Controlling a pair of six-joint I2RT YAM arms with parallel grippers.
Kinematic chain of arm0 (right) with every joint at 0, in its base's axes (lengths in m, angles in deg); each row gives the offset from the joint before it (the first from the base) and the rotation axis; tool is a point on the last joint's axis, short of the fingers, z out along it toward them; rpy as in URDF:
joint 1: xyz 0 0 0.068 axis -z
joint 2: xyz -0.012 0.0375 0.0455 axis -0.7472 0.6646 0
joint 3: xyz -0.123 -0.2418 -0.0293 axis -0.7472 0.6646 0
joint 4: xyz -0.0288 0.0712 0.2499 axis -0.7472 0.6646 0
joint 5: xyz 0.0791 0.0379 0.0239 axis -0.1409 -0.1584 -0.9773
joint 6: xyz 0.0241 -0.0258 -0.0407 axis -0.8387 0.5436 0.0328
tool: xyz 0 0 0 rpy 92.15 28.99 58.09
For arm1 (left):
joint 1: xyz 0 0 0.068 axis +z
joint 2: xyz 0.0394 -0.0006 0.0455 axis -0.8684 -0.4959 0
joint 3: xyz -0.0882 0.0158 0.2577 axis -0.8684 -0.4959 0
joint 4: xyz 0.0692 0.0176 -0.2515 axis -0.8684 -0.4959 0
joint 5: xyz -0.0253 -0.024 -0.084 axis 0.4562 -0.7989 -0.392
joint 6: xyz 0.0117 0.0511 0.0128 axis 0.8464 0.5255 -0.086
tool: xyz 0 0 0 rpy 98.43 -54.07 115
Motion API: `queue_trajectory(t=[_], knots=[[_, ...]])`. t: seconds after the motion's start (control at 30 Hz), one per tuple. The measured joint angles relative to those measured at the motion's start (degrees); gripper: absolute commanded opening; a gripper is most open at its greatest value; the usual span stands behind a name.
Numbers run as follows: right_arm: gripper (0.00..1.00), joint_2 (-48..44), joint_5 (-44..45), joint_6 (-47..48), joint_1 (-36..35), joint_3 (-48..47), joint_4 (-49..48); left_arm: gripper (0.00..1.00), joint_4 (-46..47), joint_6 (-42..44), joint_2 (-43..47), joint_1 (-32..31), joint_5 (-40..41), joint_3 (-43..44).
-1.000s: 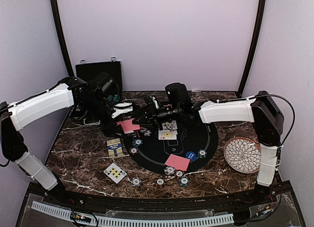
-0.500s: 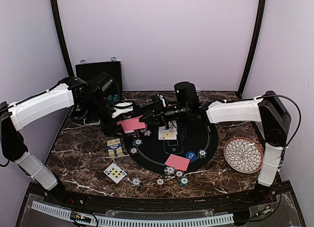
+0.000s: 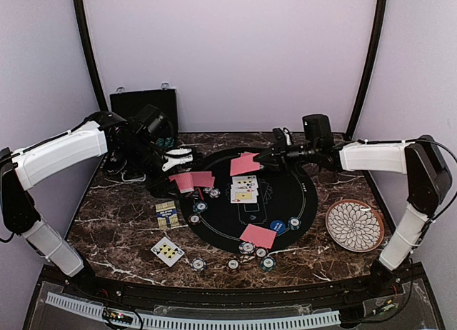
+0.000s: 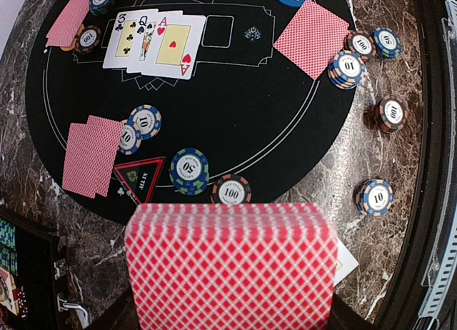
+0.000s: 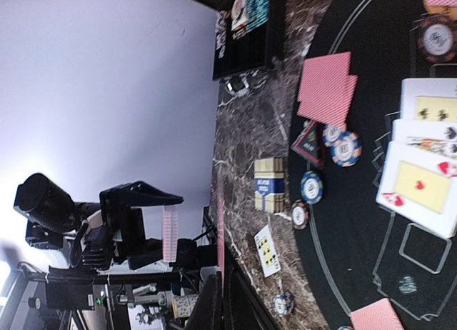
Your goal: Distribute texas hold em gaming equipment
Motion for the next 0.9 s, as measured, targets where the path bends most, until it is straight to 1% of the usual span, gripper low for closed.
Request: queue_trajectory(t=[0.13,0.33,0.63,0.9], knots=[[0.00,0.22,0.59,3.89,5.29,1.70,3.89,0.00,0.00,0.07,0.00,0.00,0.04,0.00],[0.00,4.33,2.84,10.93,9.40,1.66,8.83,0.00,-0.04,0.09,0.00,0.00,0.09,0.00],[0.00,13.20,6.23,17.53,11.43,-1.01,15.23,0.00,-0.04,0.07,0.00,0.00,0.24,0.00],[0.00,15.67,8.96,21.64,11.63,-3.67,18.51,0.00,-0.04,0.07,0.00,0.00,0.24,0.00]])
